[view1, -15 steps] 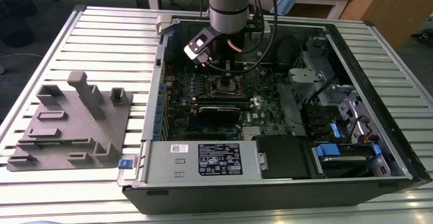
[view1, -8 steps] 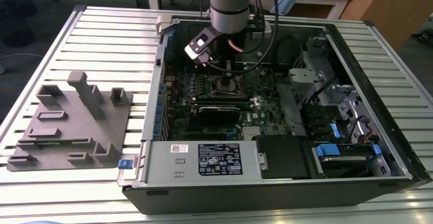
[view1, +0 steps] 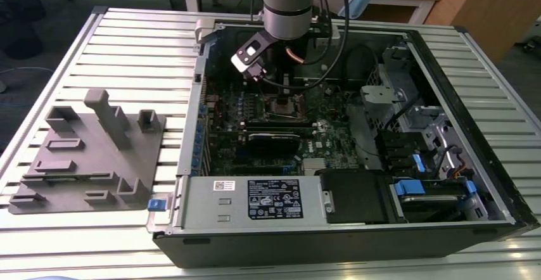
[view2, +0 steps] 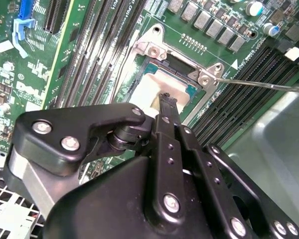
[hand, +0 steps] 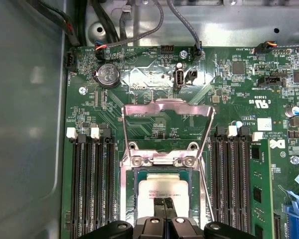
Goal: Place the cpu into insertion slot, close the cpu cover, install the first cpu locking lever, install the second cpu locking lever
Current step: 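Place the cpu into insertion slot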
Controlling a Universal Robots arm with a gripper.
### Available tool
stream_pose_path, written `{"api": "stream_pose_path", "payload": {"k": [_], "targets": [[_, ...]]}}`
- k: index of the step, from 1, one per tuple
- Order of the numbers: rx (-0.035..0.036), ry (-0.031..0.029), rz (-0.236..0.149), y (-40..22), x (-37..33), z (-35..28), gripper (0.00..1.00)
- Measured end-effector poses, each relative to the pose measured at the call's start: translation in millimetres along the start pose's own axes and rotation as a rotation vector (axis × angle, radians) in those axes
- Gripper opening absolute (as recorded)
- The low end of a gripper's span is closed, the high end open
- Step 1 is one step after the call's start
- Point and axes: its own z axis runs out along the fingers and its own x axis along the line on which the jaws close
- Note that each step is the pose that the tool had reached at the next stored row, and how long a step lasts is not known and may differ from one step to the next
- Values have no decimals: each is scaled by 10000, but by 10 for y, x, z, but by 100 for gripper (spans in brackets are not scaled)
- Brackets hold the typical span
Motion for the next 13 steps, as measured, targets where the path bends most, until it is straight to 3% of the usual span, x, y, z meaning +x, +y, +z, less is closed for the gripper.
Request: {"api": "stream_pose_path", "payload": {"k": [13], "targets": [[5, -2, 0, 26, 0, -22, 11]]}}
